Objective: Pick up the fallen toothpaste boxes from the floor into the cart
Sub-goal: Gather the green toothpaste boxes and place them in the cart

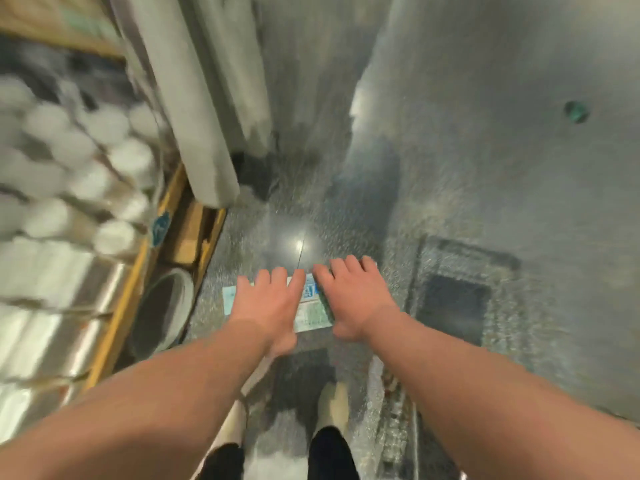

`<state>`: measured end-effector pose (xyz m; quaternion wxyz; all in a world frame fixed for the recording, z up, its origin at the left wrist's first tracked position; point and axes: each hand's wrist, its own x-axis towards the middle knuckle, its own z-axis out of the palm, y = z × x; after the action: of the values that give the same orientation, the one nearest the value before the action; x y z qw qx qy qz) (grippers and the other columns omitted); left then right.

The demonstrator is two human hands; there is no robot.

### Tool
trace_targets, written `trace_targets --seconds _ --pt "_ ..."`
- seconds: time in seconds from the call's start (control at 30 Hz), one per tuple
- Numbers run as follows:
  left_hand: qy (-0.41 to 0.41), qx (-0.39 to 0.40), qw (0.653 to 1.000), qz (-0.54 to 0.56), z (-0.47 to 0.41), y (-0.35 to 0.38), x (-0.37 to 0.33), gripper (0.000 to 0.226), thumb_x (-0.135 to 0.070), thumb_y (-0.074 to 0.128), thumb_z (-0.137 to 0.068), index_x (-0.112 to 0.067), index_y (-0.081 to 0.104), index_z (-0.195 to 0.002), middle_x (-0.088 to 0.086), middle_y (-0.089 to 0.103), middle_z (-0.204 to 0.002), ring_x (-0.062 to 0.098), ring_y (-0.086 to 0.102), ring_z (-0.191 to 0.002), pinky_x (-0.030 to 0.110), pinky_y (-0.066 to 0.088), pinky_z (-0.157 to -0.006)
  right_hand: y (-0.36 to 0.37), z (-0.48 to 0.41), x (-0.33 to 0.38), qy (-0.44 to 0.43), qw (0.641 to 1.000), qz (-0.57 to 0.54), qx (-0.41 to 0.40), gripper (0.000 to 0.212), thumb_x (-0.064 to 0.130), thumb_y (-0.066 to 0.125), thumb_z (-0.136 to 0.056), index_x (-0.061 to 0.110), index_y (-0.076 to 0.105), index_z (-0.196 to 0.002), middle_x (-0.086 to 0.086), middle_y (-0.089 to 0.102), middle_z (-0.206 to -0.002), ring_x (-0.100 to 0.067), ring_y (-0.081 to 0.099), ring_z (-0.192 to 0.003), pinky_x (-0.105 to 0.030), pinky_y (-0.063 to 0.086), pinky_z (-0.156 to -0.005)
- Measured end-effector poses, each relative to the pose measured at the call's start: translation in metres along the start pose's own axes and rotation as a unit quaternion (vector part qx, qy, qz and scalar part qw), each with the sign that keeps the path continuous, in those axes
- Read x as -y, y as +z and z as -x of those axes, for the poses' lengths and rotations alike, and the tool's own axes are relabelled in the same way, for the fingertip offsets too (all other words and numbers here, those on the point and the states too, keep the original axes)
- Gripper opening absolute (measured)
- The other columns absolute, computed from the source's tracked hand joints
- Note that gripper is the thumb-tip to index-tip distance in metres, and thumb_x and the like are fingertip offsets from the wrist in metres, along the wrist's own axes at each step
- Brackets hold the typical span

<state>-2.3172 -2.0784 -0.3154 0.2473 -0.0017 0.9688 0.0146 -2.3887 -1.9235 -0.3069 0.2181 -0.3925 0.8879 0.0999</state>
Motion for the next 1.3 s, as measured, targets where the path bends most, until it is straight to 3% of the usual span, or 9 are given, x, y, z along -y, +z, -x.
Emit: trace_targets --seconds 0.23,0.4,0.57,0.73,0.93,1.17,1.3 --pt "0.129 -0.123 0.983 -0.034 0.108 -0.180 -0.047 0.081 -0.052 0.066 -0.064 -0.022 0.033 -0.131 0.000 0.049 -0.122 0.027 0.054 -0.112 0.047 0.043 -0.087 -0.169 0.181 -0.009 0.129 0.987 0.019 -0.091 0.085 0.042 0.078 -0.062 0.022 0.037 -0.134 -0.005 0.051 -0.119 -0.029 0.048 -0.113 -0.046 0.037 -0.094" --pt "0.260 -0.215 0.937 -0.091 0.177 -0.263 -0.101 0.087 -0.063 0.069 -0.062 -0.020 0.035 -0.129 -0.001 0.051 -0.121 0.025 0.057 -0.108 0.045 0.044 -0.083 -0.231 0.314 0.007 0.279 0.953 0.036 -0.112 0.078 0.038 0.075 -0.059 0.025 0.040 -0.128 -0.003 0.053 -0.116 -0.028 0.051 -0.113 -0.044 0.039 -0.089" --pt "0.369 -0.281 0.878 -0.118 0.255 -0.309 -0.176 0.084 -0.057 0.072 -0.064 -0.019 0.035 -0.129 0.000 0.051 -0.121 0.026 0.056 -0.109 0.042 0.044 -0.082 -0.256 0.445 0.026 0.389 0.912 0.040 -0.124 0.079 0.044 0.075 -0.057 0.026 0.042 -0.127 -0.001 0.053 -0.115 -0.026 0.051 -0.113 -0.041 0.039 -0.086" --pt "0.415 -0.285 0.857 -0.111 0.338 -0.312 -0.256 0.082 -0.054 0.074 -0.064 -0.020 0.035 -0.128 0.001 0.052 -0.122 0.026 0.055 -0.111 0.043 0.041 -0.082 -0.244 0.566 0.049 0.457 0.880 0.031 -0.125 0.081 0.045 0.069 -0.059 0.028 0.039 -0.133 -0.001 0.052 -0.115 -0.025 0.050 -0.114 -0.041 0.039 -0.090" --pt "0.451 -0.286 0.839 -0.108 0.408 -0.276 -0.338 0.076 -0.049 0.074 -0.061 -0.020 0.039 -0.122 0.002 0.054 -0.119 0.027 0.057 -0.109 0.042 0.042 -0.081 -0.196 0.673 0.064 0.487 0.868 0.020 -0.098 0.087 0.049 0.070 -0.057 0.029 0.037 -0.135 0.000 0.052 -0.113 -0.024 0.050 -0.112 -0.042 0.040 -0.092" --pt "0.452 -0.239 0.854 -0.102 0.461 -0.202 -0.426 0.081 -0.053 0.077 -0.064 -0.020 0.038 -0.127 0.001 0.052 -0.126 0.026 0.054 -0.119 0.044 0.044 -0.088 -0.118 0.759 0.067 0.493 0.869 -0.014 -0.035 0.085 0.047 0.073 -0.061 0.027 0.037 -0.135 -0.003 0.052 -0.121 -0.026 0.049 -0.119 -0.043 0.039 -0.098" --pt "0.434 -0.235 0.867 -0.068 0.476 -0.151 -0.453 0.082 -0.055 0.078 -0.062 -0.018 0.039 -0.124 0.002 0.053 -0.122 0.026 0.057 -0.114 0.043 0.046 -0.083 -0.081 0.781 0.059 0.466 0.885 0.015 0.002 0.088 0.046 0.073 -0.064 0.026 0.034 -0.140 -0.004 0.051 -0.126 -0.026 0.048 -0.121 -0.043 0.038 -0.102"
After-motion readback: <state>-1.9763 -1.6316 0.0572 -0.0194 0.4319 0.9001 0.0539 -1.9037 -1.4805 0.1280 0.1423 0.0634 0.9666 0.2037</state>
